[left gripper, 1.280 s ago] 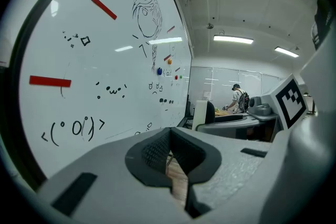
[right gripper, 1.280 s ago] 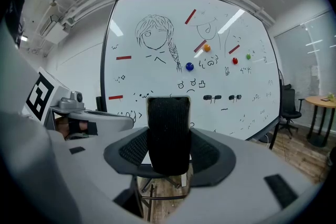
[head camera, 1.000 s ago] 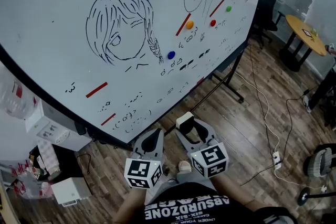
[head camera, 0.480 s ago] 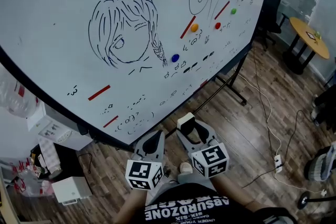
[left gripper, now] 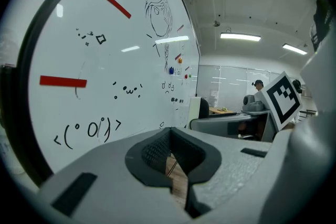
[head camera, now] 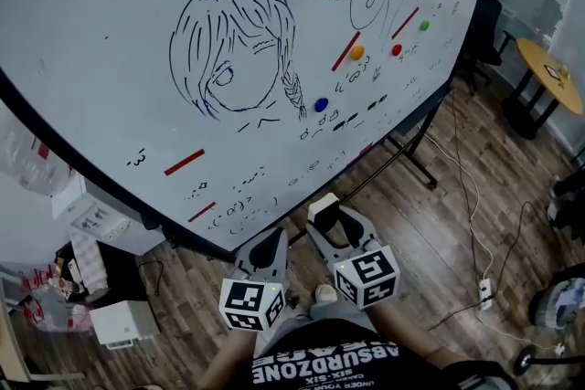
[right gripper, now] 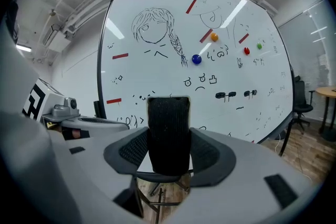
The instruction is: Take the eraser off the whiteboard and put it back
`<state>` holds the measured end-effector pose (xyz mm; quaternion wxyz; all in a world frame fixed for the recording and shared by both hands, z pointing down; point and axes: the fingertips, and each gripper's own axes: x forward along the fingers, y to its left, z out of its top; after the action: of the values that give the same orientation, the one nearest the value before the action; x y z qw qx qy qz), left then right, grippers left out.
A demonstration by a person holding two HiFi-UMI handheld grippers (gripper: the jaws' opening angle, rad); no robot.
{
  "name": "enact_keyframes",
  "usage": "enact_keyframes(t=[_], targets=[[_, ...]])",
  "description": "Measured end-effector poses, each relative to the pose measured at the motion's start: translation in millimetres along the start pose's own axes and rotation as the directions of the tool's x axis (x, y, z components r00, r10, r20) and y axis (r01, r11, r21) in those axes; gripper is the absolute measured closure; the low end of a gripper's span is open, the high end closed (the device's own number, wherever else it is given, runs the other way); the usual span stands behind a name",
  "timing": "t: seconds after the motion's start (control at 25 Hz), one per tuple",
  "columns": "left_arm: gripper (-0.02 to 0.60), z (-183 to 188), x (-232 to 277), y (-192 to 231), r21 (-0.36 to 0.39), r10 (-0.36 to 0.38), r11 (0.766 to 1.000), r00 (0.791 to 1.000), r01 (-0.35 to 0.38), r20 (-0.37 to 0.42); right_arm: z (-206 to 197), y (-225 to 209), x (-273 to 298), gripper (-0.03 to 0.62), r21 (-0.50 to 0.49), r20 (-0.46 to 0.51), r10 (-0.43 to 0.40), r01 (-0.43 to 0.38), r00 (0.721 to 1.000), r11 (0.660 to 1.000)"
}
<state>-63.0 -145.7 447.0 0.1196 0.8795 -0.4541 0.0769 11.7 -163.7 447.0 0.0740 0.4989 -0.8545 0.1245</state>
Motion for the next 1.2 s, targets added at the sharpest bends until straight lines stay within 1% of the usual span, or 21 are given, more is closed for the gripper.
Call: enact_keyframes(t=[0.36, 0.76, 1.2], targets=[[0.577, 1, -3, 17, -0.015, 0.041, 0.999, 0.999, -0.041, 0.003, 11, 6, 23, 0.362, -0.005, 0.010, 0.036, -0.036, 0.999, 0.999], [0.577, 2, 1, 24, -0.020, 0.044, 0.999, 0.999, -0.044, 0.003, 26, 9, 42, 0.362, -0.019, 0.030, 0.061, -0.061, 0.998, 0.998], [0.577, 5, -2, 37, -0.031, 0.080, 0.996, 0.997, -0.079, 0.015, 36, 18, 59, 0.362, -0.045, 0.037, 0.098, -0.097, 0.994, 0.994]])
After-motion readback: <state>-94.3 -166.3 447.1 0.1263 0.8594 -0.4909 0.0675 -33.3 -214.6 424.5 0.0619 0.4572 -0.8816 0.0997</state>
